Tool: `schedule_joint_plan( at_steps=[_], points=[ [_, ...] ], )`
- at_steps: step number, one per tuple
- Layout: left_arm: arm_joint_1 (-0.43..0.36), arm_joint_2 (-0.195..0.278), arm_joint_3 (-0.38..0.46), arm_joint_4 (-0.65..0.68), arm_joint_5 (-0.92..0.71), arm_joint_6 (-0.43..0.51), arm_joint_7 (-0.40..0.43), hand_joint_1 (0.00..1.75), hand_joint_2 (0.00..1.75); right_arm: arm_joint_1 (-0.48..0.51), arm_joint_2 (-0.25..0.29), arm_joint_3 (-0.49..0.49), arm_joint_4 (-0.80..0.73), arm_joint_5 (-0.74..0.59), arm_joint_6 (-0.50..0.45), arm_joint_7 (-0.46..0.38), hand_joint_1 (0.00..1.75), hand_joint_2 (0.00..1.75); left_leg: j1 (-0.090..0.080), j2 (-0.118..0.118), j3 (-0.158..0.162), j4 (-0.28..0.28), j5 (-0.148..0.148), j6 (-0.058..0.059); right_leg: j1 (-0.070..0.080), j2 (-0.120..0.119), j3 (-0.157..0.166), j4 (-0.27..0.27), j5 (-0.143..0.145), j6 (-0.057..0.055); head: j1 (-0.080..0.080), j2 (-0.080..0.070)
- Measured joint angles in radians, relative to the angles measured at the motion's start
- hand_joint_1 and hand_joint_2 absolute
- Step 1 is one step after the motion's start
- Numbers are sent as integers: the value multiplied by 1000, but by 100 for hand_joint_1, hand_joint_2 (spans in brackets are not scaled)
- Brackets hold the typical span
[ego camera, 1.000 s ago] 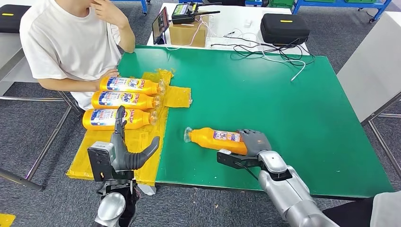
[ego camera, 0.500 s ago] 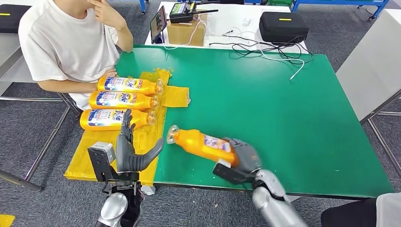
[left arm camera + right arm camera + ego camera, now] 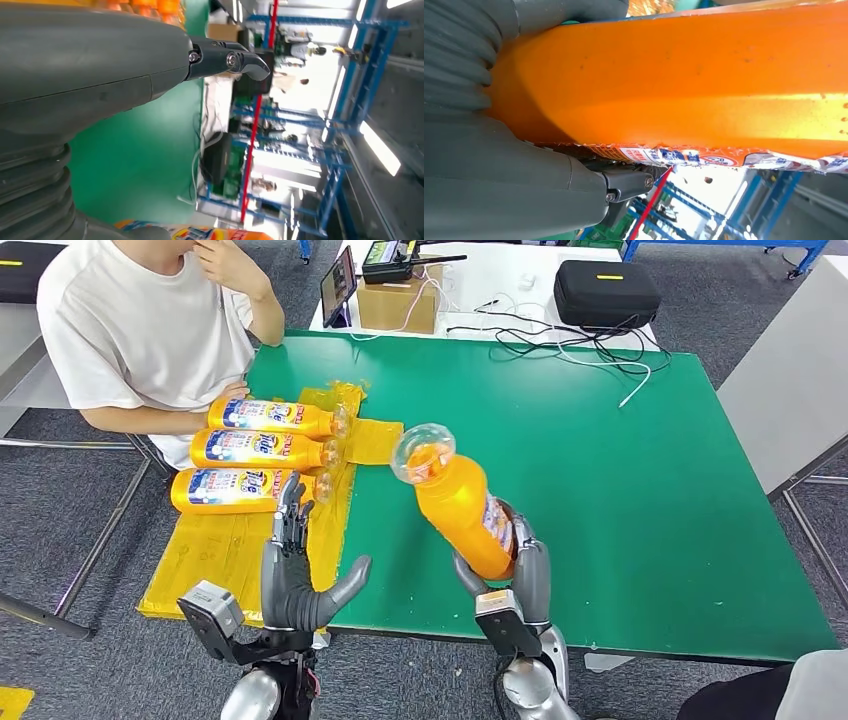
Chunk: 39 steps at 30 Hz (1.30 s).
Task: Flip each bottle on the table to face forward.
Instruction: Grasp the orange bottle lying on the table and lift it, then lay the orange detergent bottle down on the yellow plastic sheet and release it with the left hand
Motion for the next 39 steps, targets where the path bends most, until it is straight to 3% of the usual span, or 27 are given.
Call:
schedule_joint_plan(
  at_steps=[6, 13, 22, 23, 24, 25, 26, 27, 28, 29, 31, 39],
  points=[
    [8, 24, -59, 4, 144, -132, 92, 0, 175, 16, 0, 15, -24, 9, 52, 3, 175, 175, 0, 0, 0, 0, 0, 0, 0, 0, -1, 0, 0, 0, 0, 0],
    [2, 32, -102, 33, 276, -239, 150, 0, 175, 16, -7, 135, 6, 109, 89, 1, 175, 175, 1, 0, -1, 0, 0, 0, 0, 0, -2, 0, 0, 0, 0, 0],
    [-9, 40, -111, 50, 293, -234, 129, 0, 175, -26, -8, 264, 76, 149, 125, 15, 175, 175, 0, 0, -2, 0, 0, 0, 0, 0, -2, 0, 0, 0, 0, 0],
    [-10, 40, -110, 52, 293, -228, 124, 22, 175, -33, -8, 274, 83, 147, 132, 19, 175, 175, 0, 0, -2, 0, 0, 0, 0, 0, -2, 0, 0, 0, 0, 0],
    [-10, 40, -107, 54, 294, -224, 120, 66, 175, -40, -8, 284, 91, 144, 138, 22, 175, 175, 0, 0, -2, 0, 0, 0, 0, 0, -2, 0, 0, 0, 0, 0],
    [-9, 40, -105, 55, 295, -221, 117, 110, 175, -48, -8, 293, 99, 141, 144, 26, 150, 175, 0, 0, -2, 0, 0, 0, 0, 0, -2, 0, 0, 0, 0, 0],
    [-9, 40, -101, 57, 298, -218, 113, 153, 175, -57, -8, 301, 107, 138, 151, 30, 109, 175, 0, 0, -2, 0, 0, 0, 0, 0, -2, 0, 0, 0, 0, 0],
    [-8, 40, -97, 59, 301, -216, 110, 175, 175, -65, -8, 309, 114, 135, 159, 34, 65, 175, 0, 0, -2, 0, 0, 0, 0, 0, -2, 0, 0, 0, 0, 0],
    [-8, 40, -92, 62, 305, -216, 105, 175, 175, -72, -8, 317, 121, 132, 168, 39, 21, 131, 0, 0, -2, 0, 0, 0, 0, 0, -2, 0, 0, 0, 0, 0],
    [-7, 40, -89, 65, 308, -215, 100, 175, 175, -76, -8, 324, 126, 129, 176, 43, 2, 87, 0, 1, -2, 0, 0, 0, 0, 0, -2, 0, 0, 0, 0, 0],
    [-7, 40, -84, 68, 312, -216, 95, 175, 175, -80, -8, 332, 132, 126, 185, 47, 0, 0, 0, 0, -2, 0, 0, 0, 0, 0, -2, 0, 0, 0, 0, 0],
    [0, 42, -56, 74, 347, -264, 73, 175, 175, -78, -6, 364, 149, 49, 249, 61, 0, 0, 0, 0, -2, 0, 0, 0, 0, 0, -3, 0, 0, 0, 0, 0]
  ],
)
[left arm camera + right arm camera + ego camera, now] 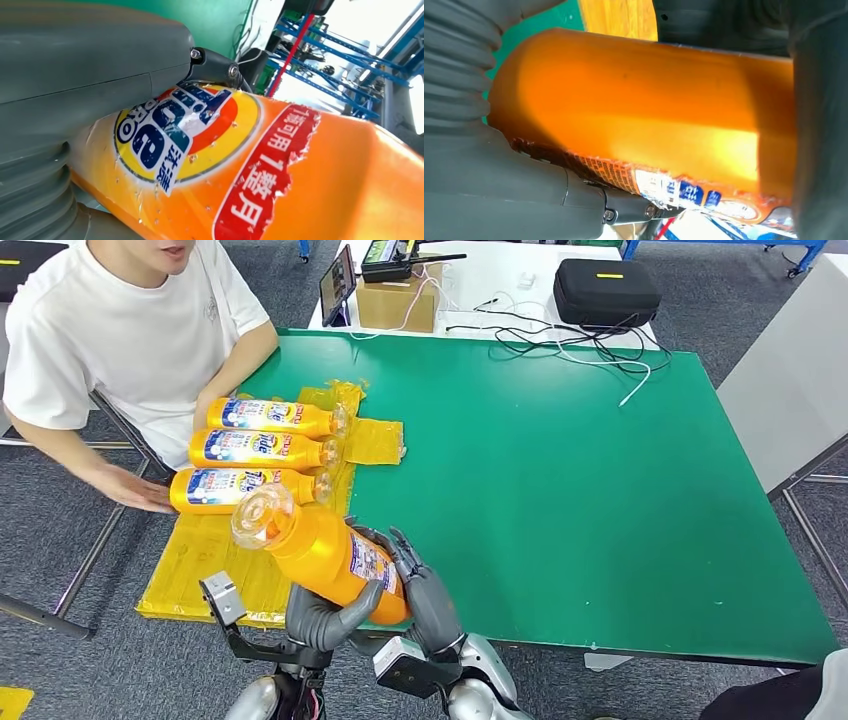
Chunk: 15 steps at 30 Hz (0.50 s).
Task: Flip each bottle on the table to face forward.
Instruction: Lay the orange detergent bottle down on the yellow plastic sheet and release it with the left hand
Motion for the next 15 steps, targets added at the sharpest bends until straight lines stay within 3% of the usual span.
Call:
schedule_joint_plan(
  at_steps=[6, 10, 12, 15],
  points=[
    [16, 3, 20, 0, 16, -49, -15, 175, 175, 20, 0, -1, 1, -64, 27, 1, 0, 0, 0, 0, 0, 0, 0, 0, 0, 0, 0, 0, 0, 0, 0, 0],
    [25, 3, 26, -2, 16, -35, -16, 175, 175, 47, 0, -17, 1, -87, 24, 6, 0, 0, 0, 0, 0, 0, 0, 0, 0, 0, 0, 0, 0, 0, 0, 0],
    [25, 2, 28, -2, -19, 21, -27, 175, 175, 65, -1, -25, 0, -86, 12, 9, 0, 0, 0, 0, 0, 0, 0, 0, 0, 0, 0, 0, 0, 0, 0, 0],
    [17, -6, 38, 2, -180, 248, -99, 175, 175, 98, -4, -39, -8, -69, -26, 12, 0, 0, 0, 0, 0, 0, 0, 0, 0, 0, 0, 0, 0, 0, 0, 0]
  ],
)
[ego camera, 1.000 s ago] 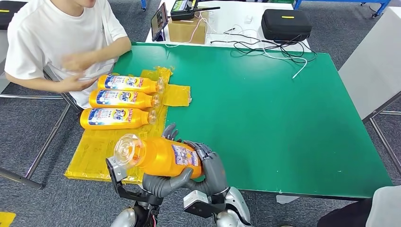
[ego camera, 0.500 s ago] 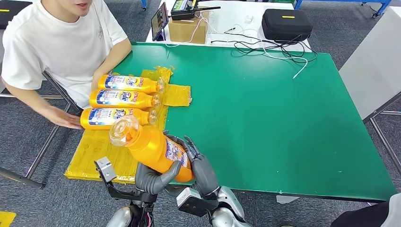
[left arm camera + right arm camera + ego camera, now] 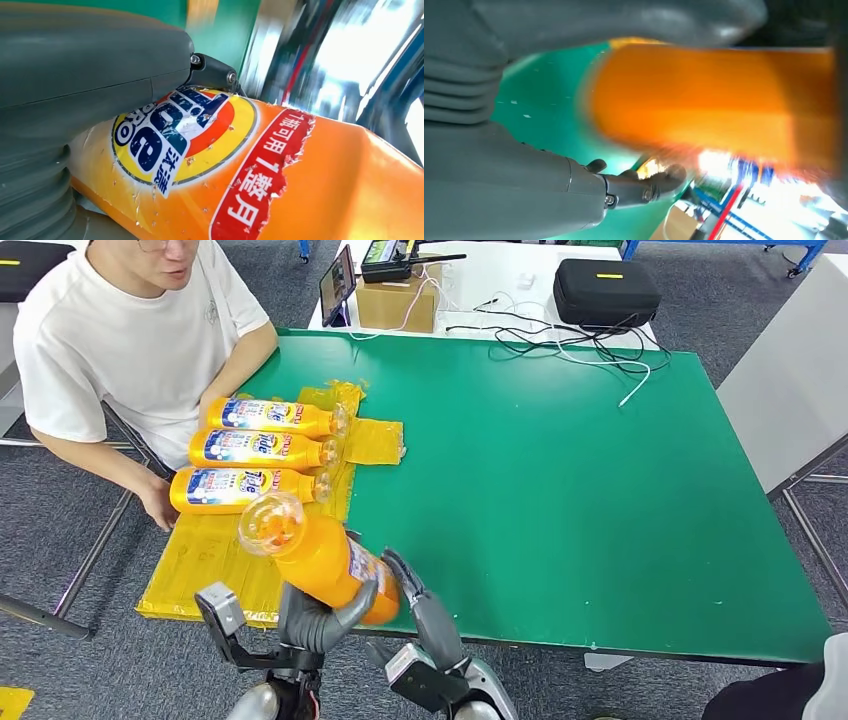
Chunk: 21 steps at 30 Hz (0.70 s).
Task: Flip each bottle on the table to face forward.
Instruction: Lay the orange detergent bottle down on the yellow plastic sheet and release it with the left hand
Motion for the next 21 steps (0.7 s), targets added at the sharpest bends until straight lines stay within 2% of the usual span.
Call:
schedule_joint_plan(
  at_steps=[3, 5, 10, 17, 21],
  points=[
    [-27, -15, 31, 16, -204, 280, -102, 175, 175, 28, -9, -10, -11, 9, -39, -1, 0, 0, 0, 0, 0, 0, 0, 0, 0, 0, 0, 0, 0, 0, 0, 0],
    [-43, -26, 61, 30, -309, 363, -129, 175, 175, 40, -13, -17, -16, 8, -57, -3, 0, 0, 0, 0, 0, 0, 0, 0, 0, 0, 0, 0, 0, 0, 0, 0],
    [-74, -68, 188, 97, -616, 391, -135, 175, 175, 59, -14, -33, -23, -4, -77, -21, 0, 0, 0, 0, 0, 0, 0, 0, 0, 0, 0, 0, 0, 0, 0, 0],
    [-144, -107, 435, 267, -1118, 394, -135, 175, 175, 66, -14, -34, -24, -10, -76, -35, 0, 0, 0, 0, 0, 0, 0, 0, 0, 0, 0, 0, 0, 0, 0, 0],
    [-176, -112, 557, 373, -1269, 394, -133, 175, 175, 65, -14, -34, -19, -11, -67, -43, 0, 0, 0, 0, 0, 0, 0, 0, 0, 0, 0, 0, 0, 0, 0, 0]
  ],
)
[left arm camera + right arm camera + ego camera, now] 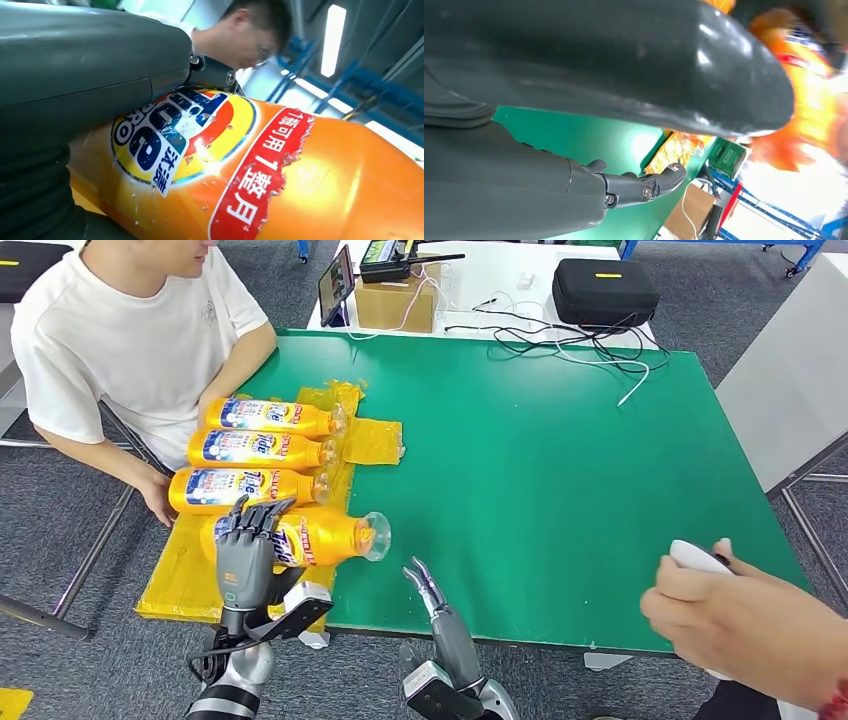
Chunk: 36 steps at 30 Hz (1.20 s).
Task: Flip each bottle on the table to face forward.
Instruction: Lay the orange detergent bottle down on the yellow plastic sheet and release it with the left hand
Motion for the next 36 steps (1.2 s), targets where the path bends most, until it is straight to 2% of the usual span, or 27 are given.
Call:
schedule_joint_plan(
  at_steps=[4, 8, 13, 14, 15, 17, 18, 19, 21, 26, 30, 36],
  points=[
    [-26, 0, 65, 92, -84, 0, 34, 175, 175, -3, 0, 1, 5, -4, 6, -8, 0, 0, 0, -1, 0, 0, 0, 0, 0, 0, 0, 0, 0, 0, 0, 0],
    [-71, 10, 112, 206, -181, 0, 111, 175, 175, -6, 2, 2, 6, -13, 13, -13, 0, 0, 0, 0, 0, 0, 0, 0, 0, 0, 0, 0, 0, 0, 0, 0],
    [-140, 46, 123, 374, -236, 6, 206, 175, 175, -4, 2, 1, 6, -30, -4, -10, 0, 0, 0, -1, 1, 0, 0, 0, 0, 0, 2, 0, 0, 0, 0, 0],
    [-155, 53, 119, 402, -236, 7, 218, 163, 175, -3, 2, 0, 6, -33, -6, -10, 0, 0, 0, -1, 2, 0, 0, 0, 0, 0, 2, 0, 0, 0, 0, 0],
    [-169, 59, 115, 426, -237, 8, 229, 142, 175, -2, 2, 0, 6, -35, -8, -9, 0, 0, 0, -1, 3, 0, 0, 0, 0, 0, 3, 0, 0, 0, 0, 0],
    [-191, 68, 107, 466, -237, 8, 254, 65, 87, 1, 2, 0, 6, -39, -10, -8, 0, 0, 0, -1, 5, 0, 0, 0, 0, 0, 5, 0, 0, 0, 0, 0],
    [-201, 72, 100, 484, -237, 7, 272, 34, 44, 3, 2, -1, 6, -42, -12, -8, 0, 0, 0, -1, 6, 0, 0, -1, 0, 0, 6, 0, -1, 0, 0, 0],
    [-210, 76, 92, 501, -237, 3, 294, 11, 0, 5, 2, -1, 6, -45, -14, -8, 0, 0, 0, -1, 7, -1, 0, -1, 0, 0, 7, 0, -1, -1, 0, 0],
    [-226, 84, 72, 534, -237, -16, 345, 1, 0, 9, 2, -1, 6, -49, -19, -7, 0, 0, 0, -1, 8, -1, 0, -1, 0, 0, 9, 0, -1, -1, 0, 0],
    [-262, 99, 7, 576, -210, -163, 449, 12, 0, 18, 2, -16, 5, -49, -21, -9, 0, 0, 0, -6, 15, -1, 1, -2, 0, -5, 15, 0, -2, -1, 0, 0],
    [-288, 114, -52, 570, -133, -317, 469, 9, 0, 17, 6, -34, -1, -32, 3, -11, 0, 0, -1, -23, 31, -3, -7, -3, -2, -22, 28, -1, -18, -2, 0, 0],
    [-288, 130, -120, 552, -48, -390, 464, 13, 0, 11, 21, -56, -5, -9, 26, -13, 0, 0, -3, -30, 46, -3, -10, -1, -3, -27, 47, -1, -30, -2, 0, 0]
  ],
)
